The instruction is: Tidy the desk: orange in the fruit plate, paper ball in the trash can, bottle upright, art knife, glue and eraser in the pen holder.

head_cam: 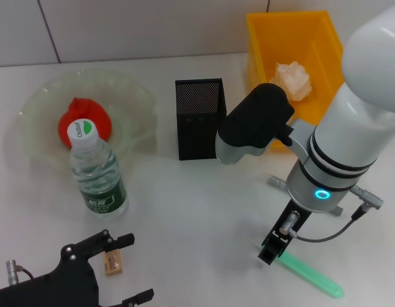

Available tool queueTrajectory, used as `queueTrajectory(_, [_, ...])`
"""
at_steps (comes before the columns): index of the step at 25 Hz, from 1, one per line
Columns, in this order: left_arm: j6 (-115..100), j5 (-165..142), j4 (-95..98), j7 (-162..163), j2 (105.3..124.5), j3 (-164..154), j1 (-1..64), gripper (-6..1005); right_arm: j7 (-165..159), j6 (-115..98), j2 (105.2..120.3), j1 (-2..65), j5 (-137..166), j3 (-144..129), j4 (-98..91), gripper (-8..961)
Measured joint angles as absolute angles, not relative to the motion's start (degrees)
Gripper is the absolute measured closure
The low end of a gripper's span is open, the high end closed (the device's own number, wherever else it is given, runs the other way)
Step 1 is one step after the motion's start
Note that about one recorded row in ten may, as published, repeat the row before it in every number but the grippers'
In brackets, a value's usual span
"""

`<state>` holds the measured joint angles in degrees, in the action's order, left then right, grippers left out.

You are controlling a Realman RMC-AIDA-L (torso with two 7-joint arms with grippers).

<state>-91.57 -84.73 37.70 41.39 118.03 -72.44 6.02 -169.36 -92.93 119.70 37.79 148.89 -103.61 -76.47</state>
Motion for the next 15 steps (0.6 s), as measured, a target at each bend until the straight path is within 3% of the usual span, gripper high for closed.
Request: queueTrajectory(15, [-92.63,-84.72,37.7,41.4,118.04,-71.97,6.11,185,-169.05,-92.28,119.63,38.77,148.7,-104.15,-74.58,501])
